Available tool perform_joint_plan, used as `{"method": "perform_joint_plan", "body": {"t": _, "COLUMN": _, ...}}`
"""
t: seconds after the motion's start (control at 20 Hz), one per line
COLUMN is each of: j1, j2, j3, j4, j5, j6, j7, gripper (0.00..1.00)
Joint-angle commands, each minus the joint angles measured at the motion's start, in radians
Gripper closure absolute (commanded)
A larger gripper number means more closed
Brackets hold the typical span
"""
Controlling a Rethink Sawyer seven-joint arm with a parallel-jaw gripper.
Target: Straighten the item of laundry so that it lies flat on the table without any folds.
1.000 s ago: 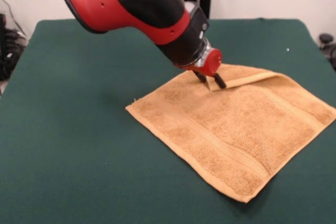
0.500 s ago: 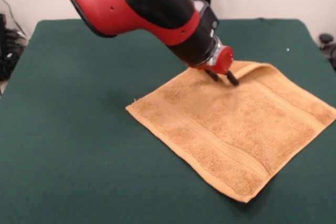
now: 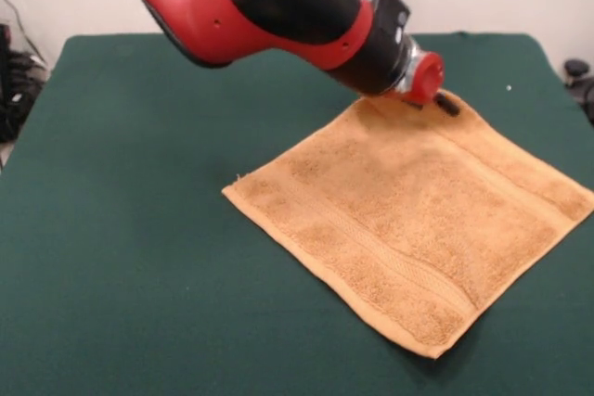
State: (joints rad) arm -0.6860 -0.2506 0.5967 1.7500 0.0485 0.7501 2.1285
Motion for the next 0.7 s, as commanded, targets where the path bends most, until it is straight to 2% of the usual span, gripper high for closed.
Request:
{"method": "perform_joint_plan", "body": {"t": 0.05, "j1": -0.014, "j2": -0.017, "j3": 0.150, "j4": 0.118, "j5": 0.124, "j6": 0.164, "j7": 0.043, "gripper": 0.00}}
{"method": "perform_joint_plan", "body": {"t": 0.25, "j1": -0.018, "j2": -0.032, "j3": 0.161, "j4": 0.152, "j5": 0.145, "j6": 0.169, "j7": 0.057, "gripper": 0.00}}
{"method": "perform_joint_plan", "body": {"t": 0.35, "j1": 0.026, "j2": -0.074, "j3": 0.097, "j4": 0.108, "j5": 0.046, "j6": 0.061, "j7": 0.027, "gripper": 0.00}}
{"method": "perform_joint_plan", "body": {"t": 0.4, "j1": 0.069, "j2": -0.116, "j3": 0.037, "j4": 0.061, "j5": -0.048, "j6": -0.031, "j7": 0.011, "gripper": 0.00}}
{"method": "perform_joint_plan", "body": {"t": 0.55, "j1": 0.146, "j2": -0.205, "j3": -0.068, "j4": -0.014, "j5": -0.230, "j6": -0.174, "j7": 0.009, "gripper": 0.00}}
{"method": "perform_joint_plan", "body": {"t": 0.7, "j1": 0.217, "j2": -0.338, "j3": -0.159, "j4": -0.021, "j5": -0.406, "j6": -0.308, "j7": 0.048, "gripper": 0.00}}
